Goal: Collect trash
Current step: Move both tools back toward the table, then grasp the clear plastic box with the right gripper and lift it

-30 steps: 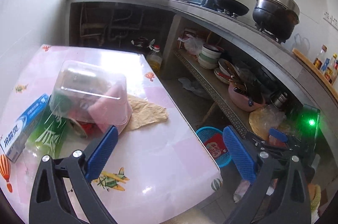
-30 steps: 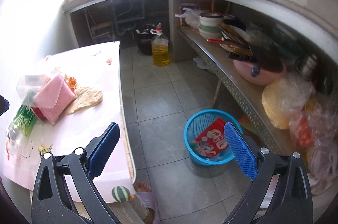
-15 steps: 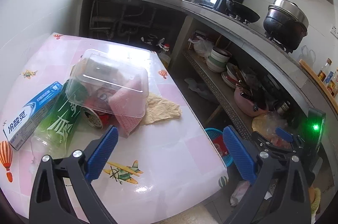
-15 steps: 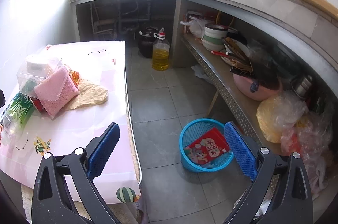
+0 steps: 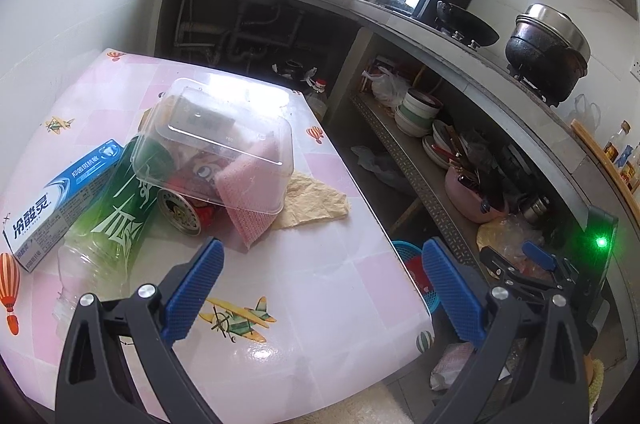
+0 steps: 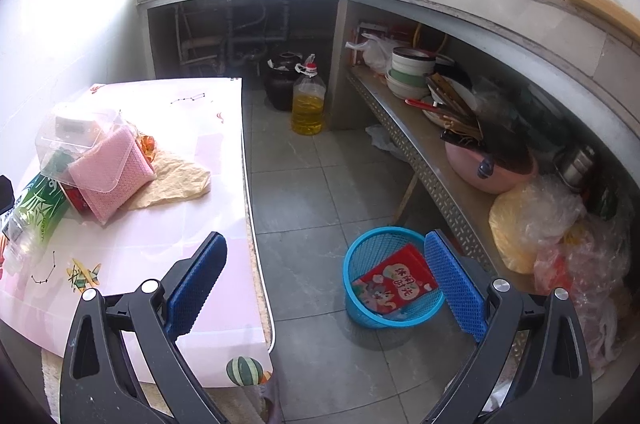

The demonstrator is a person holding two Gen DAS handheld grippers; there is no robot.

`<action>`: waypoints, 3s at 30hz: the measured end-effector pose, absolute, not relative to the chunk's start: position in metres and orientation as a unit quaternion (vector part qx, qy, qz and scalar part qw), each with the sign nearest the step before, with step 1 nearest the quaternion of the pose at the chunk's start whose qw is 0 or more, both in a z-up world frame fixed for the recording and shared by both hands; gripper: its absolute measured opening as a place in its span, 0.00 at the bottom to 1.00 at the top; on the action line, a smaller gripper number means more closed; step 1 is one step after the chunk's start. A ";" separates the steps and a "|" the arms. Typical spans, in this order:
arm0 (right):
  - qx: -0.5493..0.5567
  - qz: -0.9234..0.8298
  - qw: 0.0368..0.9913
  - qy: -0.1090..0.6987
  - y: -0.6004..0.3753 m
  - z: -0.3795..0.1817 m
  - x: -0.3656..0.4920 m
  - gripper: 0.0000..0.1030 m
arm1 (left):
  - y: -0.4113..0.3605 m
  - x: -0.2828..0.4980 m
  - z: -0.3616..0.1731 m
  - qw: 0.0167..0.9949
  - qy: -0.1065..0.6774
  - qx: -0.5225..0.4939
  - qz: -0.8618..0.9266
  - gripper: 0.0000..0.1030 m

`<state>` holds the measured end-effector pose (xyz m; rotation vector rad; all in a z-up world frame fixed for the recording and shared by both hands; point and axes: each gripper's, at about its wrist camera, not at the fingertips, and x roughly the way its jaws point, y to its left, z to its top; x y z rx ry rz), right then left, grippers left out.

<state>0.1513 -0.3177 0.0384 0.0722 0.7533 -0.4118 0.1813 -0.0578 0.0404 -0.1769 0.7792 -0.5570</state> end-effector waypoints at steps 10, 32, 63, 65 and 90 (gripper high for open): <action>0.039 -0.198 0.910 0.363 -0.318 0.039 0.151 0.92 | -0.060 0.182 0.040 0.885 0.368 -0.076 -0.276 0.95; 0.034 -0.194 0.911 0.363 -0.315 0.038 0.151 0.92 | -0.062 0.181 0.038 0.881 0.368 -0.080 -0.286 0.95; 0.102 -0.124 0.926 0.341 -0.329 0.041 0.149 0.92 | -0.036 0.169 0.037 0.885 0.349 -0.108 -0.288 0.95; 0.120 -0.098 0.927 0.341 -0.327 0.040 0.153 0.92 | -0.026 0.165 0.036 0.890 0.342 -0.110 -0.279 0.95; -0.160 0.268 0.886 0.343 -0.173 0.080 0.314 0.92 | 0.043 0.180 0.007 0.921 0.332 -0.086 -0.186 0.94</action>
